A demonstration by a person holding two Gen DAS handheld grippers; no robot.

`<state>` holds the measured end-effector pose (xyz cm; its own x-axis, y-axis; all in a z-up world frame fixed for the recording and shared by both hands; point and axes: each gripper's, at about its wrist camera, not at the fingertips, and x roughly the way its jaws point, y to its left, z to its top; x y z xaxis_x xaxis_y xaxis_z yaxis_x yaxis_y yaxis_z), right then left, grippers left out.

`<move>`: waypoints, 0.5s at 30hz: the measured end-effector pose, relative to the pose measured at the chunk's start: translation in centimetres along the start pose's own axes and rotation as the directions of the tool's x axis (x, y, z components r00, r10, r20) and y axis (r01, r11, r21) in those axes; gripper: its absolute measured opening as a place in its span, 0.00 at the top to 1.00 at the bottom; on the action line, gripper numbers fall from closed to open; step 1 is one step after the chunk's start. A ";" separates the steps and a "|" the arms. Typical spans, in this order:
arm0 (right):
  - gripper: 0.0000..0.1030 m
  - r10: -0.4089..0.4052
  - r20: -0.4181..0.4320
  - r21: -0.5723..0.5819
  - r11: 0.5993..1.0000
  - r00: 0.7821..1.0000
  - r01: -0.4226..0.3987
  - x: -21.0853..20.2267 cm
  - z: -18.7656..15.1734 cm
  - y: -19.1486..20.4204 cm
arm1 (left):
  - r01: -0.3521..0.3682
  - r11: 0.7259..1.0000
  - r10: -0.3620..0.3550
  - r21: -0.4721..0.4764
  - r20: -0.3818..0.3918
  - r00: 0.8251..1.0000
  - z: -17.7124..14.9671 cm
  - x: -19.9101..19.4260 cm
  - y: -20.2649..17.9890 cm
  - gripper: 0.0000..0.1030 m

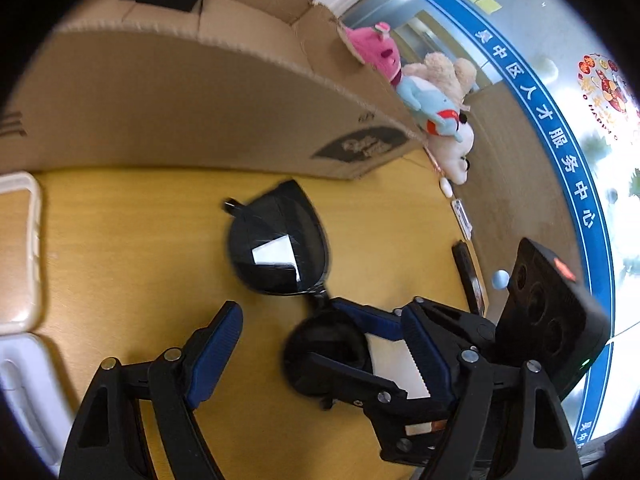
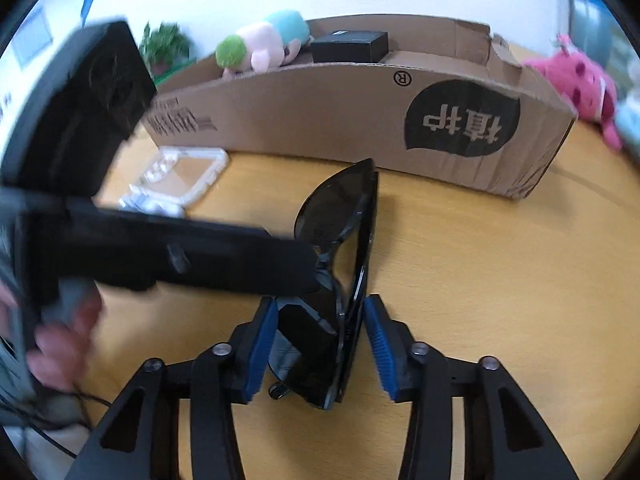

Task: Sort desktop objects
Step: 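Move the left gripper to the black sunglasses and grasp them, then carry the sunglasses with the left gripper over the cardboard box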

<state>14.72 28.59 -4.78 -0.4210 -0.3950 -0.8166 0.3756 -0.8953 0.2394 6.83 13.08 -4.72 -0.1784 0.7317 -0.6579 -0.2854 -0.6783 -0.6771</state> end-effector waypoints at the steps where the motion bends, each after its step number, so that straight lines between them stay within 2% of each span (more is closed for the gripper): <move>1: 0.62 0.029 0.005 0.021 0.999 1.000 -0.029 0.3 0.1 0.0 | 0.008 1.000 -0.008 0.002 0.002 1.000 -0.1 0.0 0.0 0.25; 2: 0.64 0.061 0.009 0.043 0.997 0.998 -0.061 0.4 0.1 0.0 | 0.013 1.000 -0.013 0.001 0.000 1.000 -0.1 0.0 -0.1 0.26; 4: 0.65 0.100 0.015 0.066 0.993 0.995 -0.101 0.6 0.4 0.2 | 0.012 1.000 -0.013 -0.001 -0.016 1.000 -0.3 0.3 -0.1 0.39; 7: 0.65 0.094 0.019 0.059 0.994 0.995 -0.095 0.9 0.5 1.1 | -0.047 0.999 0.047 0.009 0.005 0.999 -0.4 -0.2 0.3 0.56; 8: 0.65 0.096 0.020 0.062 0.993 0.995 -0.097 0.9 0.6 1.0 | -0.062 0.998 0.062 -0.003 0.008 0.998 -0.3 -0.4 0.6 0.66; 10: 0.66 0.094 0.019 0.059 0.994 0.995 -0.095 0.9 0.8 1.1 | -0.049 0.998 0.049 -0.032 0.014 0.999 -0.4 -0.8 1.3 0.67; 13: 0.66 0.093 0.031 0.040 0.995 0.995 -0.094 0.7 1.1 1.8 | -0.078 0.997 0.078 -0.006 0.044 0.996 -0.5 -1.6 0.9 0.69; 15: 0.66 0.097 0.046 0.032 0.995 0.994 -0.099 0.4 1.3 2.2 | -0.093 0.996 0.092 0.006 0.069 0.993 -0.4 -2.4 0.3 0.75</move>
<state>14.29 26.14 -3.91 -0.4199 -0.4893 -0.7644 0.3886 -0.8580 0.3358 7.55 11.11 -3.52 -0.2685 0.6688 -0.6932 -0.2731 -0.7430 -0.6110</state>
